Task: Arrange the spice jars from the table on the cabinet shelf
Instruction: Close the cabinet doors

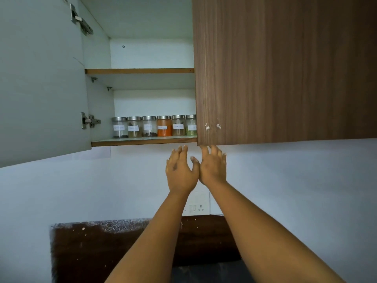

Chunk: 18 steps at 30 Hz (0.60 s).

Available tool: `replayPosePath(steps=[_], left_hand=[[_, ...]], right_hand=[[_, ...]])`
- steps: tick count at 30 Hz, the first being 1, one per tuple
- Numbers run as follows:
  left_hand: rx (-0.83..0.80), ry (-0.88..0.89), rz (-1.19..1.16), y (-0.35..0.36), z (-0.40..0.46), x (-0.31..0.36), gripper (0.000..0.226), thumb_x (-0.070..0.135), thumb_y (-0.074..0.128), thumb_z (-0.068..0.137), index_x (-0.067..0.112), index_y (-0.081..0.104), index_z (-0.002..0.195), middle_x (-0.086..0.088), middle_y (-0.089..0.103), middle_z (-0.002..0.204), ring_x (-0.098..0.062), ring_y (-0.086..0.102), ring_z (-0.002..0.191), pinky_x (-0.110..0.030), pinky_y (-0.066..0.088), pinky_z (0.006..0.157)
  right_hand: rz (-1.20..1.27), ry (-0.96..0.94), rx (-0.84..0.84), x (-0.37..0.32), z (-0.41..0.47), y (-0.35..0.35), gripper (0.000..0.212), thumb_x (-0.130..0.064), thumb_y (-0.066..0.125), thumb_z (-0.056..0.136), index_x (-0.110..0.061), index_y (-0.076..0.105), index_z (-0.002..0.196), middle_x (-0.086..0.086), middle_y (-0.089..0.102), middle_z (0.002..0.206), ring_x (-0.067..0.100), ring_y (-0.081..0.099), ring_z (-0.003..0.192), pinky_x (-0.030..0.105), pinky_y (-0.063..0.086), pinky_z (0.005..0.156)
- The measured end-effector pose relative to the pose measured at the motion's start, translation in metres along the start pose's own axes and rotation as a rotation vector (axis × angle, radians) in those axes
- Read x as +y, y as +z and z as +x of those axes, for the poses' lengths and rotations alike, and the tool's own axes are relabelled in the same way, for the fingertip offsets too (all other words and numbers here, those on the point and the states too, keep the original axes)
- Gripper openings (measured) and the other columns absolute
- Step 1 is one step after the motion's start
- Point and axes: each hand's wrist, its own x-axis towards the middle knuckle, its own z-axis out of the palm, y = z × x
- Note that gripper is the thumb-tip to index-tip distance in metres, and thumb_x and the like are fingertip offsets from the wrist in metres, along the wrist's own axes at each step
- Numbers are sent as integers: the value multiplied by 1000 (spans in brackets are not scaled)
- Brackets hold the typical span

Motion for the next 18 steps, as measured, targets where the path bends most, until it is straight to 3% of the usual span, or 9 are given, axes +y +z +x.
replayPosePath(steps=[4, 8, 18], left_hand=[[165, -46, -104, -59, -44, 21, 51, 44, 44, 99, 20, 43, 144, -1, 41, 152, -18, 28, 144, -45, 27, 117], [352, 3, -99, -137, -57, 26, 53, 33, 50, 92, 19, 42, 143, 2, 41, 151, -18, 27, 145, -47, 27, 116], [694, 54, 189, -296, -49, -16, 50, 23, 52, 94, 13, 43, 142, -5, 34, 155, -23, 19, 148, -43, 6, 120]], right_hand=[[96, -5, 133, -42, -37, -33, 60, -56, 42, 95, -23, 35, 145, 9, 37, 150, 29, 33, 139, 47, 27, 117], [290, -59, 269, -100, -60, -58, 66, -58, 45, 91, -21, 34, 144, 10, 40, 145, 28, 40, 131, 45, 41, 106], [519, -337, 325, -264, -104, -83, 64, -59, 50, 89, -22, 39, 140, 8, 41, 139, 26, 40, 128, 46, 41, 103]])
